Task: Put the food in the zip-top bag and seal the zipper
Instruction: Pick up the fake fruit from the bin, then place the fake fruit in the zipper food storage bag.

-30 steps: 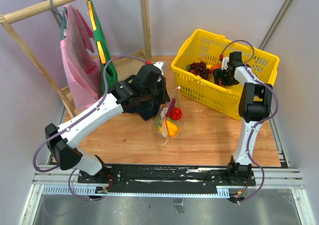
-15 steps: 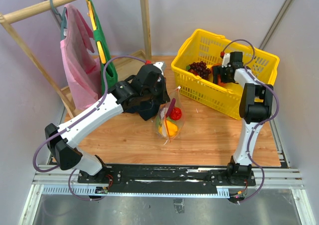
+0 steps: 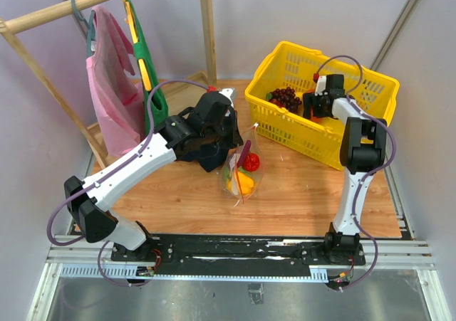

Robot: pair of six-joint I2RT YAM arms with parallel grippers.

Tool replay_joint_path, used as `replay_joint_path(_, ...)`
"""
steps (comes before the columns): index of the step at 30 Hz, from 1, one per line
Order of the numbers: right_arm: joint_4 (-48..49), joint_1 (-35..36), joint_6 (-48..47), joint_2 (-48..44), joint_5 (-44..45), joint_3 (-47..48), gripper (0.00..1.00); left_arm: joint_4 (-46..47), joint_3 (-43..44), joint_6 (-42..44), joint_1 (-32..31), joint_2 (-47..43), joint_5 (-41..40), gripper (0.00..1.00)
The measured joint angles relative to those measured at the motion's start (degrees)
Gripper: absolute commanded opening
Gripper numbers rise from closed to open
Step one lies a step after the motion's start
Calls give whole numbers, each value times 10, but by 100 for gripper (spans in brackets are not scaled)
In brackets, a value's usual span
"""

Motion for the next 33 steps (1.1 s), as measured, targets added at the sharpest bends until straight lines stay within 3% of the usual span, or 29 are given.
replay_joint_path(7, 7, 0, 1, -10, 0, -13, 44, 0, 0, -1, 0, 0, 0, 0)
replay_joint_path(33, -58, 0, 23, -334, 54, -127, 37, 20, -28, 9, 0, -2, -9, 0)
